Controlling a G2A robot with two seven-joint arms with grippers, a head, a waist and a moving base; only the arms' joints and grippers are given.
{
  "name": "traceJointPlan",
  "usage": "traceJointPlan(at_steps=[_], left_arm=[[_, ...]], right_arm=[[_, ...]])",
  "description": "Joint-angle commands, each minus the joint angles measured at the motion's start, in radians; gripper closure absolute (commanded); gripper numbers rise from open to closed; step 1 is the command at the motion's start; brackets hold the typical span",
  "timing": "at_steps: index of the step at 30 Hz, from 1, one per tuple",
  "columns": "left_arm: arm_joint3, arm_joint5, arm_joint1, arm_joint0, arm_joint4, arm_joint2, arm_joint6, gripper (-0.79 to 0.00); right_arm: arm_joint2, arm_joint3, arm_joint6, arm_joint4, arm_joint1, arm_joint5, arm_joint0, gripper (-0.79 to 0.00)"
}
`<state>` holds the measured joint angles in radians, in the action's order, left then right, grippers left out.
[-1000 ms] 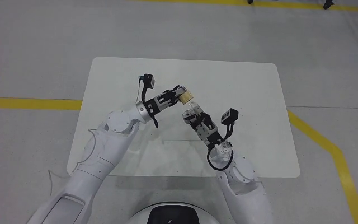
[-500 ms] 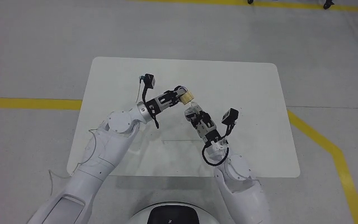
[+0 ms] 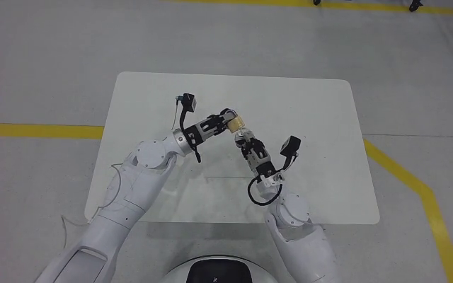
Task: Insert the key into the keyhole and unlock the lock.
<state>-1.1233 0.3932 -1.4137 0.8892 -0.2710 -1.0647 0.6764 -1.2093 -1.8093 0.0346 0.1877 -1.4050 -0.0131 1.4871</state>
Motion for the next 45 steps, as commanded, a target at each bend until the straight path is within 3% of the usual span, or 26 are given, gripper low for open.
traceJointPlan(at_steps=[1, 7, 16, 32, 40, 45], left_arm=[[0.000, -0.001, 0.000, 0.000, 0.002, 0.000, -0.002, 0.000], [-0.003, 0.001, 0.001, 0.001, 0.012, -0.001, -0.005, 0.000], [-0.012, 0.049, 0.002, 0.011, 0.006, -0.007, -0.004, 0.000], [-0.034, 0.115, 0.009, 0.029, 0.031, -0.028, -0.020, 0.000], [-0.043, 0.127, 0.013, 0.032, 0.064, -0.029, -0.020, 0.000], [-0.050, 0.134, 0.015, 0.035, 0.075, -0.026, -0.013, 0.000]], right_arm=[[0.001, 0.000, 0.003, 0.002, 0.000, 0.000, -0.001, 0.000], [-0.003, -0.001, 0.030, 0.068, -0.002, -0.012, -0.001, 0.000], [-0.087, 0.023, 0.197, 0.483, -0.004, -0.099, -0.014, 0.000], [-0.136, 0.066, 0.318, 0.754, 0.001, -0.225, -0.035, 0.000], [-0.161, 0.087, 0.408, 0.904, 0.008, -0.352, -0.043, 0.000], [-0.185, 0.132, 0.432, 1.082, 0.010, -0.477, -0.064, 0.000]])
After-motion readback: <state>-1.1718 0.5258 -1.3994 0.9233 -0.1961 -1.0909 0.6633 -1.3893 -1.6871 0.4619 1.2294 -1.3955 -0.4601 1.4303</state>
